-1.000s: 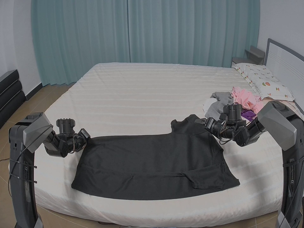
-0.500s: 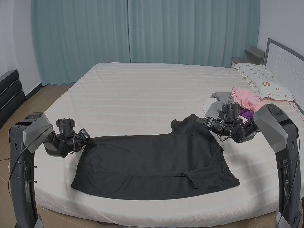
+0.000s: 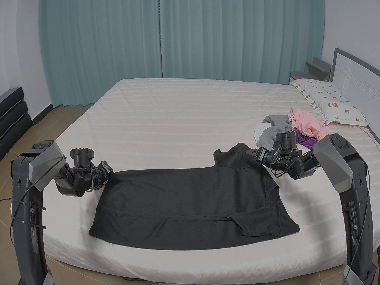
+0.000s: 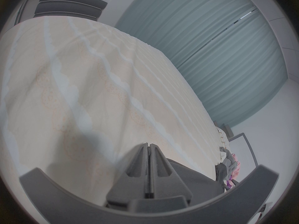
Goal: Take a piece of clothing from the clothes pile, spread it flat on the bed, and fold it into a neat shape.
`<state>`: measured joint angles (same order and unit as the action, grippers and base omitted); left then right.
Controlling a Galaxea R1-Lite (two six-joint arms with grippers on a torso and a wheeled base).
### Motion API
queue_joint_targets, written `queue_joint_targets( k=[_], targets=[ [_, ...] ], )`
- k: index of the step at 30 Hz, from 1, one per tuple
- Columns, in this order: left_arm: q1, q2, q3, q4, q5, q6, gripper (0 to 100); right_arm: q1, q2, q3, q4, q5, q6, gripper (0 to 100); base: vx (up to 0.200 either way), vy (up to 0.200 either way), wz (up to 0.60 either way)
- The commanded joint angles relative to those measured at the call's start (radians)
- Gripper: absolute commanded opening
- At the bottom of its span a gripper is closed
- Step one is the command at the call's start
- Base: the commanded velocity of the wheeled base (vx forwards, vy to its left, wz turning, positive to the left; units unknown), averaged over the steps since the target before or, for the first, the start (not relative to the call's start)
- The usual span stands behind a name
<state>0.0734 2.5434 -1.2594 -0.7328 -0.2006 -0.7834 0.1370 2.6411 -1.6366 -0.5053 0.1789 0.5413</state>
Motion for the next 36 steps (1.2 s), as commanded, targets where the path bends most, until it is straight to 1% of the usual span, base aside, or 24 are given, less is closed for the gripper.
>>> queue_joint_targets(
  k=[1,7,8,13,20,36],
  targets=[
    [0.0,0.001,0.0,0.0,0.0,0.0,0,-0.007,0.011,-0.002,-0.001,-0.001,0.0,100,0.0,0.0,0.0],
    [0.0,0.001,-0.002,0.0,0.0,0.0,0,-0.007,0.031,-0.003,-0.002,-0.001,0.0,100,0.0,0.0,0.0],
    [0.0,0.003,-0.002,0.0,0.0,0.0,0,-0.007,0.036,-0.005,-0.002,-0.001,0.0,0,0.0,0.0,0.0],
    [0.0,0.005,-0.006,0.0,0.0,0.0,0,-0.007,0.051,-0.025,-0.007,-0.006,0.006,0,0.0,0.0,0.0],
    [0.0,0.005,-0.008,0.0,0.0,0.0,0,-0.02,0.028,-0.008,0.002,-0.016,0.008,0,0.0,0.0,0.0],
    [0.009,-0.043,-0.008,-0.002,0.012,0.0,0,-0.047,-0.082,0.113,-0.012,-0.003,0.02,0,0.0,0.0,0.0]
  ],
)
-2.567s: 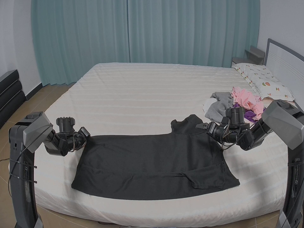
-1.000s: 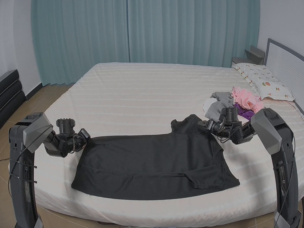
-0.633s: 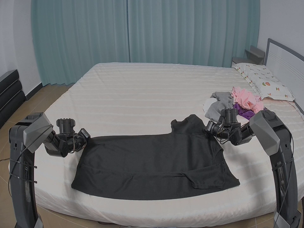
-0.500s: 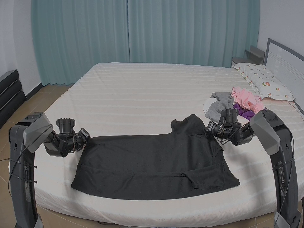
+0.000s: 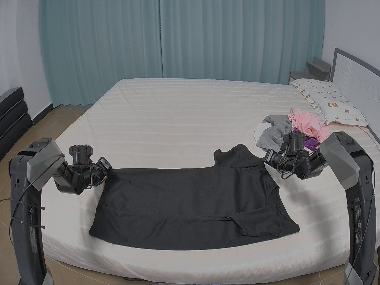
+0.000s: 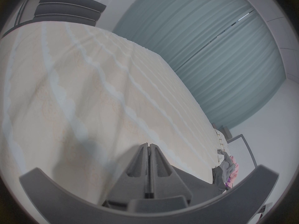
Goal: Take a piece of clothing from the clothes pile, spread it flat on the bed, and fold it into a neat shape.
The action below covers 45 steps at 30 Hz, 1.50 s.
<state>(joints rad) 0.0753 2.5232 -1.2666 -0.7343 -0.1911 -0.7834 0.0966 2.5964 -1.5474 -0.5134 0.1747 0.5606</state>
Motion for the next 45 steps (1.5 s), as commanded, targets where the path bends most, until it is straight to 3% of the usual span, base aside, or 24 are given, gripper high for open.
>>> queue_joint_targets(
  k=[1,8,39,45],
  targets=[
    [0.009,-0.024,0.0,-0.001,0.002,0.0,0,-0.008,-0.039,0.026,-0.004,0.002,0.001,0,0.0,0.0,0.0],
    [0.018,-0.04,0.003,-0.001,0.001,0.0,0,-0.011,-0.073,0.046,-0.025,0.0,0.073,0,0.0,0.0,0.0],
    [0.02,-0.078,0.021,-0.008,0.002,-0.017,0,-0.032,-0.194,0.175,-0.027,0.006,0.074,0,0.0,0.0,0.0],
    [0.018,-0.142,0.127,-0.04,-0.01,-0.01,0,-0.035,-0.229,0.25,-0.023,0.048,0.074,0,0.0,0.0,0.0]
  ],
)
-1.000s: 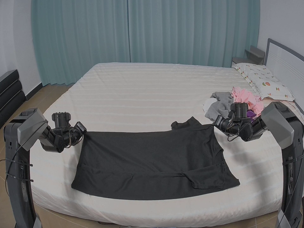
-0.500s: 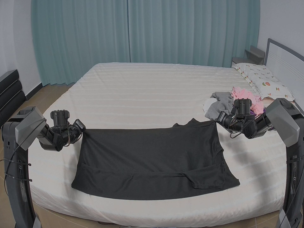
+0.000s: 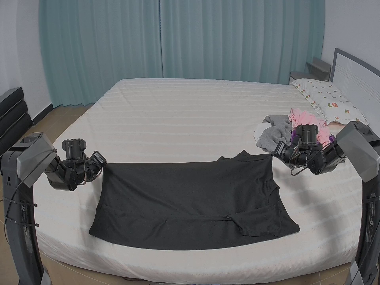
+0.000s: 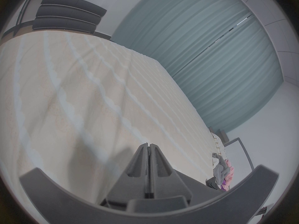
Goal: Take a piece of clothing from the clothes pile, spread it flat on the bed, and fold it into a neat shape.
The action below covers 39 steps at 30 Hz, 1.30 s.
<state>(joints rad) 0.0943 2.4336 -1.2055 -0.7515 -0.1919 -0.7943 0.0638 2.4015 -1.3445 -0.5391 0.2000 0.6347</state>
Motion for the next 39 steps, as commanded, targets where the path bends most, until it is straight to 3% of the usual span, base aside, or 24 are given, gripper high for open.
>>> queue_joint_targets(
  k=[1,8,24,32,39],
  targets=[
    [-0.001,-0.064,0.084,-0.035,-0.009,0.001,0,-0.006,-0.042,0.059,0.005,0.032,0.0,0,0.0,0.0,0.0],
    [-0.004,-0.096,0.179,-0.077,-0.008,0.07,0,-0.013,-0.09,0.159,0.001,0.052,-0.006,0,0.0,0.0,0.0],
    [0.004,-0.148,0.347,-0.17,-0.006,0.132,0,-0.058,-0.208,0.406,-0.015,0.13,-0.009,0,0.0,0.0,0.0],
    [0.009,-0.188,0.468,-0.218,-0.006,0.168,0,-0.082,-0.225,0.547,-0.163,0.167,-0.01,0,0.0,0.0,0.0],
    [0.009,-0.191,0.524,-0.246,-0.008,0.178,0,-0.084,-0.248,0.631,-0.18,0.211,-0.015,0,0.0,0.0,0.0]
  ],
)
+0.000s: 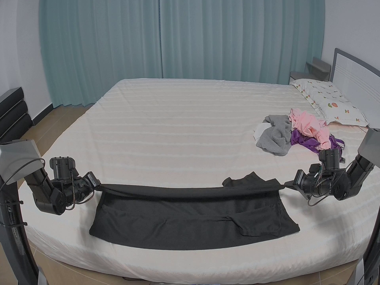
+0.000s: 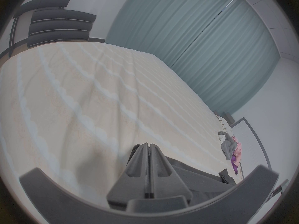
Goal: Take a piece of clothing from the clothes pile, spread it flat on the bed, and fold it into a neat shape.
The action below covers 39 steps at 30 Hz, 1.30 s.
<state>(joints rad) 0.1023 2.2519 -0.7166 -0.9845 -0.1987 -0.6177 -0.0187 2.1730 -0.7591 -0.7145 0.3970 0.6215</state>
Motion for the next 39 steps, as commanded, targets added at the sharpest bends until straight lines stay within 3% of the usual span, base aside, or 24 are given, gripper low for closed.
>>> queue_joint_targets(
  k=[1,16,28,34,35,39],
  targets=[
    [-0.001,-0.006,0.052,-0.022,-0.001,0.003,0,0.0,-0.019,0.063,-0.014,0.02,-0.02,0,0.0,0.0,0.0],
    [-0.001,0.017,0.114,-0.028,-0.004,0.004,0,0.0,0.01,0.133,-0.017,0.02,-0.152,0,0.0,0.0,0.0],
    [-0.001,0.021,0.147,-0.028,-0.004,0.007,0,0.002,0.016,0.155,-0.011,0.019,-0.183,0,0.0,0.0,0.0],
    [-0.004,0.021,0.17,-0.029,-0.005,0.052,0,0.003,0.021,0.161,-0.019,0.014,-0.194,0,0.0,0.0,0.0],
    [-0.004,0.021,0.172,-0.034,-0.005,0.052,100,0.005,0.021,0.161,-0.019,0.014,-0.192,100,0.0,0.0,0.0],
    [-0.006,0.011,0.184,-0.069,-0.005,0.049,100,0.01,-0.002,0.15,-0.02,0.022,-0.178,100,0.0,0.0,0.0]
  ],
)
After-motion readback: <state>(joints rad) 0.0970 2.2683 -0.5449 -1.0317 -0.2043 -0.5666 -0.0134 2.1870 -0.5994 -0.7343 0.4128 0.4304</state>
